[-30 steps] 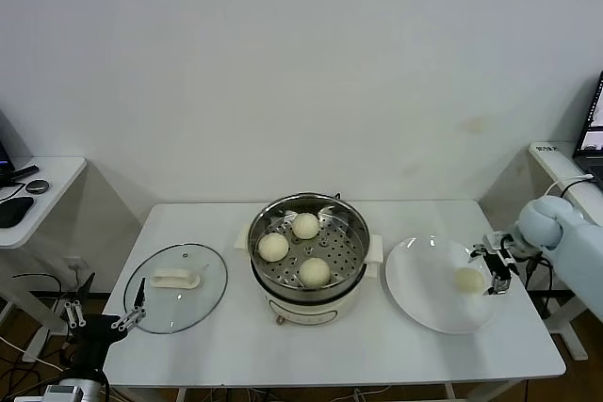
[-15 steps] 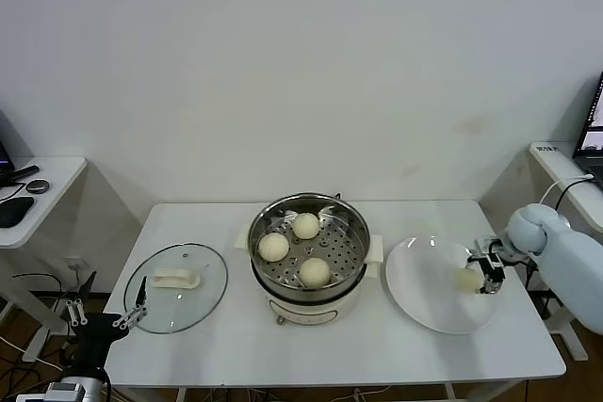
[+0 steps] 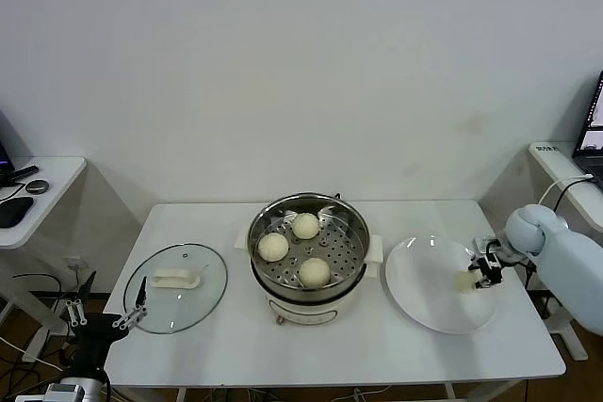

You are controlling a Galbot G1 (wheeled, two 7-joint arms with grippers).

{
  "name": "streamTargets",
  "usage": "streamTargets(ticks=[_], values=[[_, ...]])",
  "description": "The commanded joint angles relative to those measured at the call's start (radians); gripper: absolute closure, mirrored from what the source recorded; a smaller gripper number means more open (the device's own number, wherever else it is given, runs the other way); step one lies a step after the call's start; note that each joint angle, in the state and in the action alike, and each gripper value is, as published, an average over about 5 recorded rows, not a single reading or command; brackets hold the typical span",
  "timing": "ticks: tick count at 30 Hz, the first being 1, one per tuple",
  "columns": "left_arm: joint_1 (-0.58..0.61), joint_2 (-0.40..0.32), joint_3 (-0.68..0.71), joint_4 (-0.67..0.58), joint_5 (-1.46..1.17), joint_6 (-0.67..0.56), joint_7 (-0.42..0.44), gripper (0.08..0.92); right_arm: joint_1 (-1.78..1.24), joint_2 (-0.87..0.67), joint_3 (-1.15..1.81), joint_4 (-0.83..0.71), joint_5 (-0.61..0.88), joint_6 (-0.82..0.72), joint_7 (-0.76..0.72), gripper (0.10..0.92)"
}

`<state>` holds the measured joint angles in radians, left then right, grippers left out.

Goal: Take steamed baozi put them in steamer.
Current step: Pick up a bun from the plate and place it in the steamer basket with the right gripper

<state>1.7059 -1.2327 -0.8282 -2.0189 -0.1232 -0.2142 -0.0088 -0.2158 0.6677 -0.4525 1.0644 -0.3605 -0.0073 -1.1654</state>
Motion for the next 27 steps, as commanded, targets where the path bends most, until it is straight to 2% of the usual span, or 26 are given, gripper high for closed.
streamTargets(ticks=[1,7,11,16,21,27], values=[[-0.001,0.001,-0.002,-0.002,-0.001,0.001,0.000,0.177,0.117,-0.069,-0.104,0.100,0.100,-0.029,-0.024,0.617],[-0.008,0.005,0.004,-0.002,-0.003,0.001,0.000,0.177,0.357,-0.173,-0.308,0.271,0.327,-0.116,-0.029,0.609],[-0.013,0.008,0.007,0.001,-0.006,0.001,0.001,0.177,0.621,-0.177,-0.511,0.371,0.482,-0.166,-0.018,0.604],[-0.020,0.013,0.012,0.005,-0.007,0.001,0.000,0.177,0.898,-0.098,-0.727,0.448,0.670,-0.241,0.022,0.601],[-0.024,0.016,0.018,0.003,-0.009,0.001,0.000,0.177,0.952,0.022,-0.808,0.540,0.861,-0.392,0.138,0.601],[-0.024,0.014,0.016,0.006,-0.011,0.000,0.000,0.177,0.892,0.179,-0.826,0.573,0.924,-0.543,0.250,0.601]])
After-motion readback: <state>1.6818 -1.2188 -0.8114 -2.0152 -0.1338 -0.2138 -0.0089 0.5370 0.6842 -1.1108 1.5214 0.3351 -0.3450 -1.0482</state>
